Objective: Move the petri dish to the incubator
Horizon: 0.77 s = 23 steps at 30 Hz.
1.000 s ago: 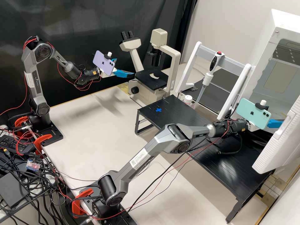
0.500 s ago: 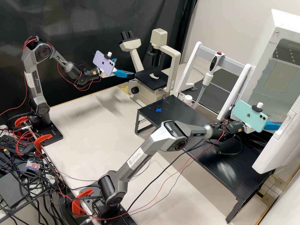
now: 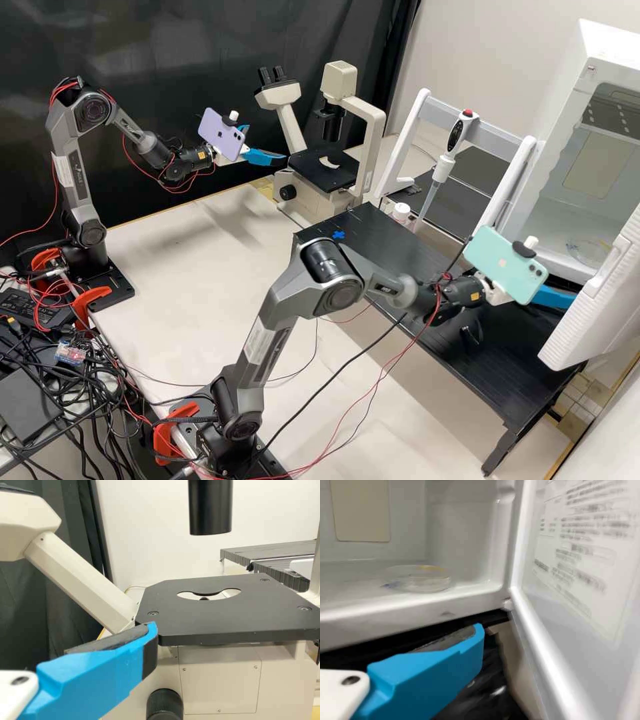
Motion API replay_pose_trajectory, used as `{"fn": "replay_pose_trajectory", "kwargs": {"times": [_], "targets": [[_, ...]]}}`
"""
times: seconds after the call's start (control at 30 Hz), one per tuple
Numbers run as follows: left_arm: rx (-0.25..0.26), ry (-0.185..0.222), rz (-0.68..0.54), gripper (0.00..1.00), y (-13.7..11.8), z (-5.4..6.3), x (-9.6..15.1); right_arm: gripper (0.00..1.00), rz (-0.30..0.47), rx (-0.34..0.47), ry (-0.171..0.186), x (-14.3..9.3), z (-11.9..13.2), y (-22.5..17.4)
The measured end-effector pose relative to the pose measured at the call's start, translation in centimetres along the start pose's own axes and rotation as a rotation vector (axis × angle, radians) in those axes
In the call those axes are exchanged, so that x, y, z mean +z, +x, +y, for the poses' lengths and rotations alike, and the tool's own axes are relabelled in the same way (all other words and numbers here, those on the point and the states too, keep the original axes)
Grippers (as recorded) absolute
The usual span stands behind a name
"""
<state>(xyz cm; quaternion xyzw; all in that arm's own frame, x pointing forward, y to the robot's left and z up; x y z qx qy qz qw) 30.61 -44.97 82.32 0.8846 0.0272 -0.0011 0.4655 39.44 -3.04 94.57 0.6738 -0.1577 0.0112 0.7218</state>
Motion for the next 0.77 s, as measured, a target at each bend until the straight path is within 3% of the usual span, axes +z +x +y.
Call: {"fn": "replay_pose_trajectory", "kwargs": {"times": [0.1, 0.23, 0.37, 0.5, 0.6, 0.63, 0.77], "targets": [[0.0, 0.0, 0.0, 1.0, 0.0, 0.0, 0.0, 1.0, 0.026, 0.011, -0.007, 0.0, 0.6, -3.7], [0.0, 0.0, 0.0, 1.0, 0.0, 0.0, 0.0, 1.0, 0.106, 0.049, 0.029, -1.0, 1.1, -9.2], [0.0, 0.0, 0.0, 1.0, 0.0, 0.0, 0.0, 1.0, 0.239, 0.086, 0.041, -2.9, 1.3, -14.9], [0.0, 0.0, 0.0, 1.0, 0.0, 0.0, 0.0, 1.0, 0.335, 0.081, 0.086, -4.7, 0.0, -20.6], [0.0, 0.0, 0.0, 1.0, 0.0, 0.0, 0.0, 1.0, 0.405, 0.062, 0.077, -5.6, -0.7, -23.2], [0.0, 0.0, 0.0, 1.0, 0.0, 0.0, 0.0, 1.0, 0.419, 0.083, 0.087, -5.8, -0.9, -24.0], [0.0, 0.0, 0.0, 1.0, 0.0, 0.0, 0.0, 1.0, 0.468, 0.1, 0.188, -6.5, -2.2, -26.7]]}}
